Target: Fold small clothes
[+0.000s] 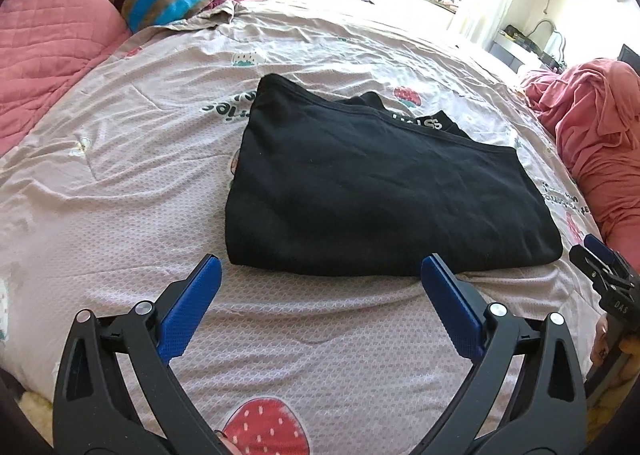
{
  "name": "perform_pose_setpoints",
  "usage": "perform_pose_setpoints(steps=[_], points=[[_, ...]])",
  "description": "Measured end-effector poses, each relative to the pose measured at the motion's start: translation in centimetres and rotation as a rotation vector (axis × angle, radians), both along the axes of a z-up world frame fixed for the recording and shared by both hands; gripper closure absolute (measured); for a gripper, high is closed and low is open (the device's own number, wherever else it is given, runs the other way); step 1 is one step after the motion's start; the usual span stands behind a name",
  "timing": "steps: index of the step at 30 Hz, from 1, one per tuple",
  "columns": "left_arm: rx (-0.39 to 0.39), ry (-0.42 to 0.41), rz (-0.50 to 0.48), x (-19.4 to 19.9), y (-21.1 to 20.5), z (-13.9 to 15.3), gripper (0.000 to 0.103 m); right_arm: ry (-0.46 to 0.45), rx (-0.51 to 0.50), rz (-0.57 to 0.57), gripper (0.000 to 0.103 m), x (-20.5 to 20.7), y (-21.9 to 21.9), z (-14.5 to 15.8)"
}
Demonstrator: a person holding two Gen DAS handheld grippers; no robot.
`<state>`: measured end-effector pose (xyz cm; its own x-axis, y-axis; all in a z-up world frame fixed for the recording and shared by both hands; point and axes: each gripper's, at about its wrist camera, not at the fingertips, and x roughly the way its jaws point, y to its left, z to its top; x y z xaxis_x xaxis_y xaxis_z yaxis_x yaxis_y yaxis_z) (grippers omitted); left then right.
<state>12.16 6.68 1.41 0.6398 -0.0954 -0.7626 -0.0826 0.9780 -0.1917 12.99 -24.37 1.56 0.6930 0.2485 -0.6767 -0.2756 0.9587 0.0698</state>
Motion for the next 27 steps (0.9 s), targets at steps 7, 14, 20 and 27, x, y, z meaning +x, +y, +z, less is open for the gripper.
perform_pose_setpoints(steps=[7,14,20,27], points=[[0.042,-0.021,0.011,-0.9,0.4,0.8,0.009,-0.026,-0.006,0.047,0.005,-0.7,1.8,0.8],[0.067,-0.030,0.042,-1.5,1.5,1.1,0.009,-0.038,0.002,0.098,0.005,-1.0,3.8,1.3],[0.075,-0.031,0.076,-2.0,2.9,1.1,0.009,-0.048,-0.002,0.153,0.005,-1.1,6.3,1.7],[0.080,-0.035,0.113,-2.3,4.6,1.2,0.009,-0.051,-0.006,0.211,0.005,-1.3,9.0,1.7]])
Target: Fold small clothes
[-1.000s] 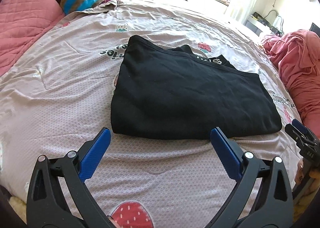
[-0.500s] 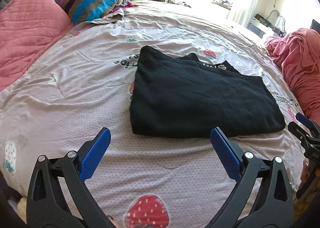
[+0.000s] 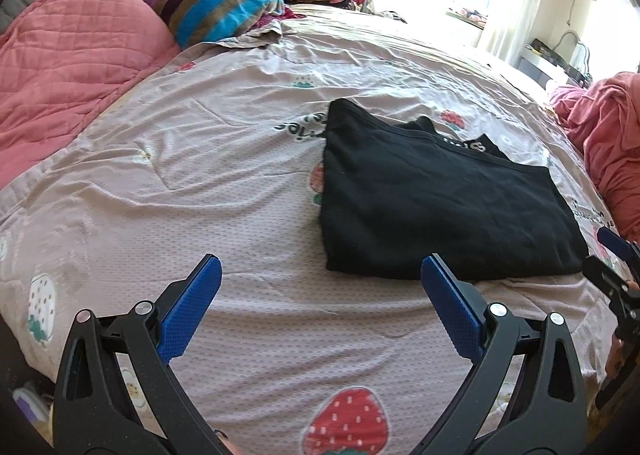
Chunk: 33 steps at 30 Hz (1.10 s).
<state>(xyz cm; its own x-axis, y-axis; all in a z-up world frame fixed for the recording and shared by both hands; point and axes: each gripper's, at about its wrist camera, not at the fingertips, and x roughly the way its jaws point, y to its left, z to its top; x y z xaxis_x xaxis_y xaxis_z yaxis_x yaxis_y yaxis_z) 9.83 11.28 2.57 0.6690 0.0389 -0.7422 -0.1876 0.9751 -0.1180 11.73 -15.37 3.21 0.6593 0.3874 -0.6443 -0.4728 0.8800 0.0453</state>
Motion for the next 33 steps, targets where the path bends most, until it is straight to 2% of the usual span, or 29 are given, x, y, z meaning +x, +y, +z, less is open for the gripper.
perform_pose_setpoints(steps=[16,26,33], points=[[-0.006,0.009,0.071,0.2,3.6,-0.6,0.009,-0.001,-0.048,0.111,0.005,0.2,6.1,-1.0],[-0.015,0.034,0.093,2.6,5.6,-1.5,0.009,-0.004,-0.102,0.172,0.005,0.6,10.0,-2.4],[-0.020,0.058,0.093,5.0,6.4,-2.2,0.009,-0.029,-0.189,0.213,0.005,1.0,13.0,-4.0]])
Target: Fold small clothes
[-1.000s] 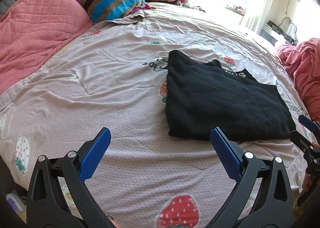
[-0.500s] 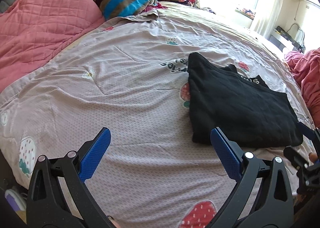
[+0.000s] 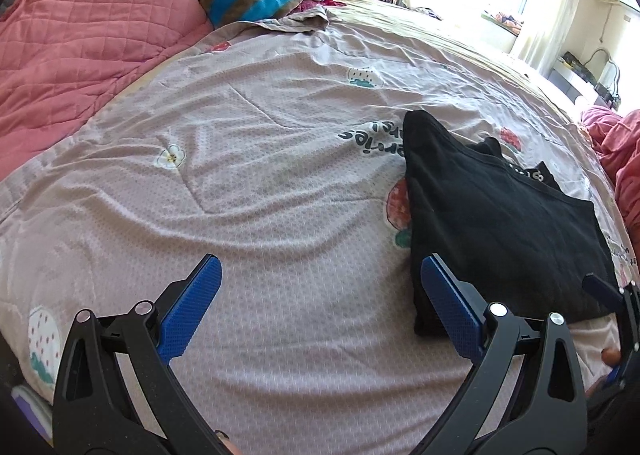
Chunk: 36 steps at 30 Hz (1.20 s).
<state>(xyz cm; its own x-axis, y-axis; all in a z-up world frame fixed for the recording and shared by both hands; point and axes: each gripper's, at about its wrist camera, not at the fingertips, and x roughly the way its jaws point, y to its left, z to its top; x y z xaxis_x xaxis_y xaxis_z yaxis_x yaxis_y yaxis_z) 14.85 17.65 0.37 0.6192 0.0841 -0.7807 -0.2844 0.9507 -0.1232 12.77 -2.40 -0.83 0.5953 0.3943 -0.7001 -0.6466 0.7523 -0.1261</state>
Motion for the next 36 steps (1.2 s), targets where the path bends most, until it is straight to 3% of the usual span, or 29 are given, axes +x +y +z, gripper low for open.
perform_pose_setpoints(steps=[10,19,26,31,33,36], points=[[0.021,0.046,-0.022,3.6,0.1,-1.0,0.009,-0.081,-0.205,0.051,0.004,0.9,5.4,-3.9],[0.024,0.077,-0.041,6.2,-0.3,-1.8,0.010,-0.139,-0.244,0.041,0.004,2.8,7.9,-4.6],[0.008,0.087,-0.050,7.8,-0.8,-2.3,0.010,-0.180,-0.205,0.010,0.007,3.7,7.4,-4.1],[-0.077,0.092,-0.047,9.0,-0.6,-2.3,0.010,-0.198,-0.136,0.034,0.042,2.9,6.5,-3.1],[-0.116,0.088,-0.052,9.3,-0.7,-2.2,0.010,-0.208,-0.098,0.061,0.074,2.4,6.0,-2.7],[-0.193,0.083,-0.078,9.9,-1.0,-1.9,0.010,-0.215,-0.070,0.070,0.091,2.0,5.4,-2.1]])
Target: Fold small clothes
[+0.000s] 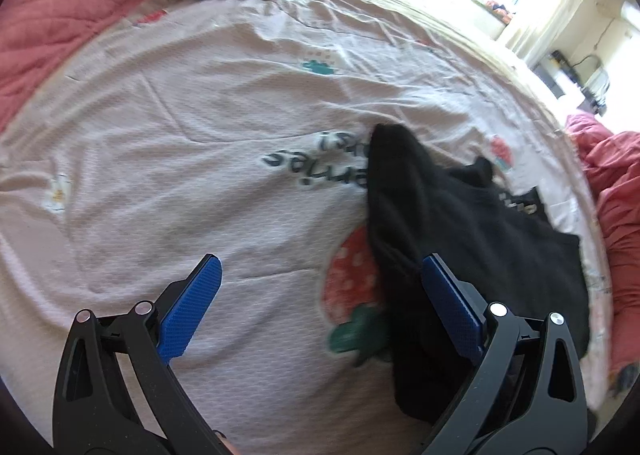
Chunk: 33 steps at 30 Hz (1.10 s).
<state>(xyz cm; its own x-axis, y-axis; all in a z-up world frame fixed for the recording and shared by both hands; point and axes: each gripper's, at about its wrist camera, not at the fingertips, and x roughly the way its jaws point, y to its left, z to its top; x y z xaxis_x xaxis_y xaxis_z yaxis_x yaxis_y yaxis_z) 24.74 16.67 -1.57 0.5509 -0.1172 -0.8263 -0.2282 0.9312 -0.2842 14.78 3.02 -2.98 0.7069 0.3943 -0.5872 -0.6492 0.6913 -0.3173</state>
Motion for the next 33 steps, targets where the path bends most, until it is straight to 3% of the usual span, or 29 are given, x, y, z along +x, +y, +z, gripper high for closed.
perform_pose_setpoints(steps=[7,13,14,16,17,19,21,33], points=[[-0.155,0.022,-0.056,1.5,-1.3,-0.4,0.010,0.012,0.035,0.004,0.094,-0.6,-0.8,0.5],[-0.243,0.039,-0.073,2.8,-2.1,-1.5,0.010,0.013,0.089,-0.005,0.095,-1.0,-1.5,1.0],[-0.257,0.032,-0.076,2.9,-2.3,-1.5,0.013,0.015,0.098,-0.007,0.095,-1.3,-1.7,1.1],[-0.285,0.022,-0.091,3.1,-2.7,-1.3,0.043,0.019,0.110,-0.009,0.095,-1.4,-1.9,1.3],[-0.293,0.020,-0.097,3.2,-2.9,-1.3,0.050,0.020,0.117,-0.011,0.095,-1.4,-2.0,1.3],[-0.297,0.014,-0.111,3.3,-3.4,-1.1,0.074,0.018,0.124,-0.014,0.096,-1.5,-2.2,1.4],[-0.292,0.007,-0.122,3.4,-3.8,-0.7,0.088,0.010,0.128,-0.020,0.096,-1.8,-2.2,1.6],[-0.209,-0.052,-0.161,2.7,-6.3,3.1,0.092,-0.022,0.237,-0.074,0.096,-2.3,-4.9,3.2]])
